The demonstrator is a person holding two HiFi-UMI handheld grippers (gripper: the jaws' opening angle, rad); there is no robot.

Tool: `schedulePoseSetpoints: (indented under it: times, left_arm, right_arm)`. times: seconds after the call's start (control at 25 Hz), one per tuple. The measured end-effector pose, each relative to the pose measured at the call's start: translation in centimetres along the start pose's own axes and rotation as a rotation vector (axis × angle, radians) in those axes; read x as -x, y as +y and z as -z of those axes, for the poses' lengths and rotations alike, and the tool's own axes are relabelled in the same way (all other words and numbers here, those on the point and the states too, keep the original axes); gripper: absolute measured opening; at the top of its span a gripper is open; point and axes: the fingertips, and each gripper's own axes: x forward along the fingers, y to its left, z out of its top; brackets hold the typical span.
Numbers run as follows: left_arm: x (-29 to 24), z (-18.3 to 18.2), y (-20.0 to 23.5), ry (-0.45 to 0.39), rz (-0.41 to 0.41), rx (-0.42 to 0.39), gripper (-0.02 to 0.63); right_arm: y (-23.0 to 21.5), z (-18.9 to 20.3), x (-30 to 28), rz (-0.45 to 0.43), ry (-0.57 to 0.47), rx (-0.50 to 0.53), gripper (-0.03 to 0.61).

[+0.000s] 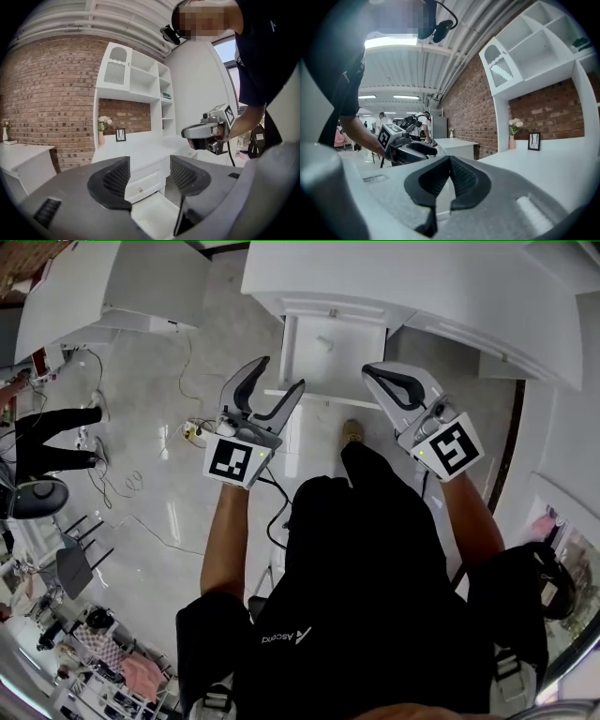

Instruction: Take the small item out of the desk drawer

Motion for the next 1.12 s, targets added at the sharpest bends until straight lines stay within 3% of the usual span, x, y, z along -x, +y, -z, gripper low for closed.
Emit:
schedulePoseSetpoints:
  times: [0.24,0.6,1.12]
  left_arm:
    - [-4.3,4.1,3.0,0.068,0.056,-0.045,0.259]
    - [-10.4,12.7,5.4,0.210,0.255,-0.124,0.259]
    - [-17.5,29.4,6.2,0.476,0.517,-0.377,0.259]
  right_arm:
    - [-4.0,2.8,-3.5,0.009,-0.002,0.003,0.002]
    - [-7.6,8.0,-7.5,0.104,0.088,-0.100,0.002]
    - [-11.0,17.6,-9.0,0.241,0.154,-0.218,0.002]
